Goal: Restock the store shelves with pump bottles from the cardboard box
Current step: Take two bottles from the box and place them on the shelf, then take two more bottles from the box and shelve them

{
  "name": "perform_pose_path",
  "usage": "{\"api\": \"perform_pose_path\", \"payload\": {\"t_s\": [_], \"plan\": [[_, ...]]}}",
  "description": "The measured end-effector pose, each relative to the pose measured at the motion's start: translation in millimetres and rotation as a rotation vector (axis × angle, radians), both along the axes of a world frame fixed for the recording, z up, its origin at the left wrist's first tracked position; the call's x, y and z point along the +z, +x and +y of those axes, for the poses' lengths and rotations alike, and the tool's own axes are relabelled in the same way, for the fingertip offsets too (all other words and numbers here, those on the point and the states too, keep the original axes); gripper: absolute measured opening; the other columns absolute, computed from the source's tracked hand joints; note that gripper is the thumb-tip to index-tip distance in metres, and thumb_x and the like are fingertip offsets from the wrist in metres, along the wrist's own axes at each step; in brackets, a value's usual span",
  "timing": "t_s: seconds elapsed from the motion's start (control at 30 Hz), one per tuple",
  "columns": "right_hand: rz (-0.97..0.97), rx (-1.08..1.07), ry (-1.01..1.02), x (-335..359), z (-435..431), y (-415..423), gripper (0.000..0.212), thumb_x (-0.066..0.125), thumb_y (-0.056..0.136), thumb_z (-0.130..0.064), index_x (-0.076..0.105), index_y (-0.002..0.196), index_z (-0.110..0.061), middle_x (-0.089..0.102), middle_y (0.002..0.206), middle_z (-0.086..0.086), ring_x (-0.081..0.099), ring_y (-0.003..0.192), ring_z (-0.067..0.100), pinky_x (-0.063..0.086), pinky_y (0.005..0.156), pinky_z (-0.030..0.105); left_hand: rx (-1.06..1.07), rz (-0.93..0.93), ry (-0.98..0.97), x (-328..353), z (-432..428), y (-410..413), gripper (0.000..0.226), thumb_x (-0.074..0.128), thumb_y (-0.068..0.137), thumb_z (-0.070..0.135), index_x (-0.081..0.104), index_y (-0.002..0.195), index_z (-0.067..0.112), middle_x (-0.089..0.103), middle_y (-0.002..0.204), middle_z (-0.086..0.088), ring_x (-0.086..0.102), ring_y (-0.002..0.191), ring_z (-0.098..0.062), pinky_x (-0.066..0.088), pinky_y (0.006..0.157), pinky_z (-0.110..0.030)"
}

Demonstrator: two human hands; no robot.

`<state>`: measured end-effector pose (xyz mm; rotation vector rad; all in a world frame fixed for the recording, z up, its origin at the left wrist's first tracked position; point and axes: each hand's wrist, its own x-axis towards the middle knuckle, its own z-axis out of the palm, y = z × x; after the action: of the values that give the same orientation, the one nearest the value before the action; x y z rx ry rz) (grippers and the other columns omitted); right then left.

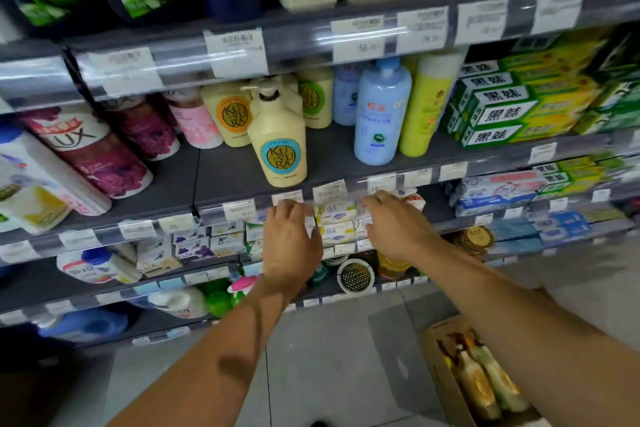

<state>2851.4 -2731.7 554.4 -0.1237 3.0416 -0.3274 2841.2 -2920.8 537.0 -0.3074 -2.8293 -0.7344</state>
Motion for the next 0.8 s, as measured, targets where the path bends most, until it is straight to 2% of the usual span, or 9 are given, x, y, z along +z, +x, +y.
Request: {"api": "perform_pose_path", "payload": {"t_s": [0.1,0.17,0.23,0.3,0.43,0.57,0.67,0.73,0.8], "plan": [[-0.159,-0.037,0.049,0,30,60,0.029,0.052,0.086,-0.014,0.053,0.114,-0.014,0.057,0.109,0.009,0.060,0.099,0.030,0.047,0.074,0.037,-0.154,-0.256,-0.205,6,25,45,0.031,0.061,0.083,0.020,0.062,0.114,0.014,0.056,0.121,-0.007,0.051,0.113,-0.029,0.046,0.094,-0.037],[-0.282,-0.098,0.001,-6,59,106,0.025,0.052,0.085,-0.016,0.054,0.110,-0.015,0.054,0.099,0.006,0.057,0.090,0.026,0.046,0.069,0.034,-0.269,-0.400,-0.268,9,47,81,0.030,0.058,0.085,0.024,0.060,0.114,0.017,0.060,0.119,-0.007,0.056,0.109,-0.029,0.048,0.090,-0.037],[-0.403,-0.143,-0.047,-10,87,156,0.029,0.053,0.086,-0.022,0.053,0.114,-0.015,0.055,0.108,0.007,0.058,0.101,0.028,0.050,0.079,0.039,-0.379,-0.518,-0.308,8,73,123,0.029,0.058,0.085,0.025,0.058,0.113,0.019,0.064,0.115,-0.007,0.060,0.105,-0.028,0.050,0.086,-0.036],[-0.411,-0.187,-0.067,-10,115,211,0.036,0.054,0.086,-0.023,0.054,0.121,-0.015,0.058,0.120,0.011,0.057,0.112,0.031,0.051,0.090,0.041,-0.443,-0.582,-0.349,3,104,169,0.028,0.058,0.084,0.027,0.058,0.112,0.022,0.065,0.113,-0.006,0.061,0.103,-0.027,0.051,0.085,-0.036],[-0.431,-0.259,-0.148,-6,169,320,0.039,0.053,0.085,-0.020,0.053,0.124,-0.016,0.056,0.122,0.012,0.057,0.115,0.033,0.050,0.093,0.042,-0.569,-0.678,-0.497,-5,174,263,0.028,0.056,0.089,0.023,0.055,0.116,0.017,0.060,0.114,-0.007,0.055,0.106,-0.026,0.047,0.083,-0.037],[-0.494,-0.312,-0.098,-6,221,404,0.025,0.053,0.084,-0.020,0.055,0.107,-0.011,0.057,0.115,0.016,0.058,0.107,0.035,0.049,0.081,0.038,-0.688,-0.792,-0.572,-14,233,333,0.030,0.056,0.090,0.020,0.053,0.119,0.017,0.056,0.112,-0.007,0.053,0.100,-0.025,0.040,0.072,-0.032],[-0.581,-0.328,-0.084,-5,252,440,0.015,0.049,0.085,-0.009,0.055,0.099,-0.009,0.061,0.106,0.019,0.060,0.096,0.034,0.042,0.067,0.032,-0.698,-0.825,-0.573,-14,263,367,0.034,0.057,0.090,0.028,0.052,0.122,0.021,0.055,0.118,-0.006,0.054,0.106,-0.026,0.046,0.082,-0.034],[-0.627,-0.346,-0.097,-10,268,453,0.015,0.047,0.087,-0.007,0.056,0.100,-0.006,0.061,0.100,0.018,0.060,0.095,0.033,0.044,0.068,0.033,-0.685,-0.835,-0.572,-16,278,378,0.032,0.056,0.090,0.030,0.051,0.120,0.021,0.055,0.121,-0.006,0.055,0.107,-0.028,0.049,0.088,-0.039],[-0.656,-0.368,-0.115,-21,280,457,0.021,0.049,0.090,-0.009,0.059,0.107,-0.003,0.062,0.108,0.017,0.061,0.100,0.033,0.048,0.075,0.036,-0.662,-0.851,-0.559,-23,290,382,0.029,0.056,0.088,0.028,0.053,0.116,0.020,0.056,0.118,-0.007,0.056,0.105,-0.028,0.050,0.087,-0.041]]}}
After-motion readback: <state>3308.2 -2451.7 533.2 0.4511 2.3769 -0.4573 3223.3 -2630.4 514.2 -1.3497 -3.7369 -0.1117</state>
